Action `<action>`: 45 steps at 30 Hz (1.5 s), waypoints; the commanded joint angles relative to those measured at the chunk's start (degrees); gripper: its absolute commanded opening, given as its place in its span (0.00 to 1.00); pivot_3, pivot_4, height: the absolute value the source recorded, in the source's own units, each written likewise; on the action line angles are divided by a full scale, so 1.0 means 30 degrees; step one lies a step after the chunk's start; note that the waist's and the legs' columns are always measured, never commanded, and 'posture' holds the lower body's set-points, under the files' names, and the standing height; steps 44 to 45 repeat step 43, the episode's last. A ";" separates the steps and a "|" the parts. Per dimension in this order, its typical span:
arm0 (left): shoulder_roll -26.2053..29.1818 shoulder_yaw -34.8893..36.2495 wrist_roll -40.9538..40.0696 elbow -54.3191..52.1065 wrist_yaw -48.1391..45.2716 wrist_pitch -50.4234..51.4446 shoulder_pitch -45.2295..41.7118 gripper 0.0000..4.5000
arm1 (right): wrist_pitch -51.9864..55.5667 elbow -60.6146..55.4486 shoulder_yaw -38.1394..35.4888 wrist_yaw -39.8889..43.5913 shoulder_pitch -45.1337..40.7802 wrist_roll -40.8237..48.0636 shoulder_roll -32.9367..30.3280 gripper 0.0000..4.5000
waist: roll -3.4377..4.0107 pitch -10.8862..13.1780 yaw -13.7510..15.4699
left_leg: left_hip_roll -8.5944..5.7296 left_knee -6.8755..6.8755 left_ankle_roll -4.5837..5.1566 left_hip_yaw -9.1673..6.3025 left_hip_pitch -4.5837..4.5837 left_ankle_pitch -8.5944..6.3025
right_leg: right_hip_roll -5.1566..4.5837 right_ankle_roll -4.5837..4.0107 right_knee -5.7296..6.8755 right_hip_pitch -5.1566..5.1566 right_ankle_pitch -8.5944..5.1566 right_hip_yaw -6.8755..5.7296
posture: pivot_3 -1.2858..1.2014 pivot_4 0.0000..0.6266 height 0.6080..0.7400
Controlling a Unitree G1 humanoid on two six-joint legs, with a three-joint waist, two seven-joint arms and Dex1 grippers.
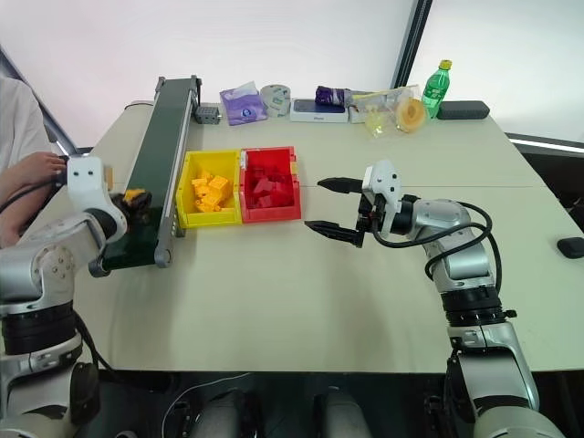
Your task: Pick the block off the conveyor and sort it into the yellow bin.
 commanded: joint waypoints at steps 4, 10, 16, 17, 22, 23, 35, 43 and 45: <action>-0.1056 -0.1793 0.0816 0.0648 -0.0427 -0.3057 -0.2325 0.29 | -0.0286 -0.0509 -0.0355 -0.0205 -0.0489 0.0256 0.0144 1.00 | 0.0002 0.0000 0.0010 | -0.0022 -0.0002 -0.0001 0.0004 0.0005 0.0000 | 0.0002 0.0000 0.0000 0.0003 0.0000 0.0002 | 0.52 0.24 1.00; -0.2590 -0.3513 0.2720 0.7105 -0.0467 -0.6613 -0.5356 0.29 | -0.0273 -0.0412 -0.0344 -0.0358 -0.0802 0.0146 0.0283 1.00 | 0.0001 0.0000 -0.0038 | -0.0037 0.0021 0.0002 0.0006 0.0004 -0.0001 | 0.0033 0.0003 0.0001 0.0008 0.0001 -0.0004 | 0.52 0.24 1.00; -0.3340 -0.4083 0.3451 1.2920 -0.2053 -1.0170 -0.7807 0.53 | -0.0152 -0.0911 -0.0615 -0.0629 -0.0474 0.0241 0.0003 1.00 | 0.0002 0.0001 -0.0040 | -0.0034 -0.0010 -0.0001 0.0031 -0.0007 0.0001 | 0.0046 0.0002 -0.0003 -0.0028 0.0000 -0.0004 | 0.52 0.24 1.00; -0.3460 -0.3996 0.3338 1.3507 -0.2436 -1.0446 -0.8020 0.60 | -0.0135 -0.1004 -0.0625 -0.0674 -0.0393 0.0251 -0.0026 1.00 | 0.0001 0.0000 -0.0038 | -0.0035 -0.0009 -0.0001 0.0034 -0.0007 0.0001 | 0.0046 0.0003 -0.0004 -0.0028 0.0000 -0.0007 | 0.52 0.24 1.00; -0.3290 -0.4009 0.4098 1.4523 -0.2054 -1.1808 -0.8214 0.99 | 0.0059 -0.1582 -0.0825 -0.0950 0.0208 0.0368 -0.0286 1.00 | 0.0000 0.0002 -0.0061 | -0.0035 -0.0010 -0.0001 0.0036 -0.0010 0.0001 | 0.0045 0.0003 -0.0003 -0.0035 0.0000 -0.0006 | 0.52 0.24 1.00; -0.3266 -0.3950 0.3884 1.4129 -0.2433 -1.1746 -0.8072 0.99 | 0.0077 -0.1623 -0.0846 -0.0962 0.0263 0.0385 -0.0315 1.00 | -0.0002 0.0003 -0.0052 | -0.0035 -0.0009 -0.0001 0.0036 -0.0010 0.0001 | 0.0046 0.0004 -0.0002 -0.0035 0.0000 -0.0006 | 0.52 0.24 1.00; 0.1814 -0.2906 0.1291 0.1864 -0.7385 -0.7153 -0.0813 0.99 | -0.0177 -0.1143 -0.0841 -0.0355 0.0356 0.0344 -0.0805 1.00 | 0.0002 0.0005 -0.0368 | -0.0003 -0.0024 -0.0025 0.0039 -0.0012 0.0015 | 0.0045 0.0000 0.0019 -0.0063 -0.0002 0.0015 | 0.52 0.24 1.00; 0.5654 0.3483 -0.1920 -0.2013 -1.1410 -0.6506 0.5589 0.99 | -0.0666 0.0036 -0.0808 0.0441 -0.0012 0.0135 -0.1148 1.00 | 0.0005 0.0006 -0.0005 | 0.0006 -0.0004 -0.0017 0.0011 -0.0006 0.0010 | 0.0010 0.0000 0.0018 -0.0025 -0.0002 0.0004 | 0.52 0.24 1.00; 0.5654 0.3483 -0.1920 -0.2013 -1.1410 -0.6506 0.5589 0.99 | -0.0666 0.0036 -0.0808 0.0441 -0.0012 0.0135 -0.1148 1.00 | 0.0005 0.0006 -0.0005 | 0.0006 -0.0004 -0.0017 0.0011 -0.0006 0.0010 | 0.0010 0.0000 0.0018 -0.0025 -0.0002 0.0004 | 0.52 0.24 1.00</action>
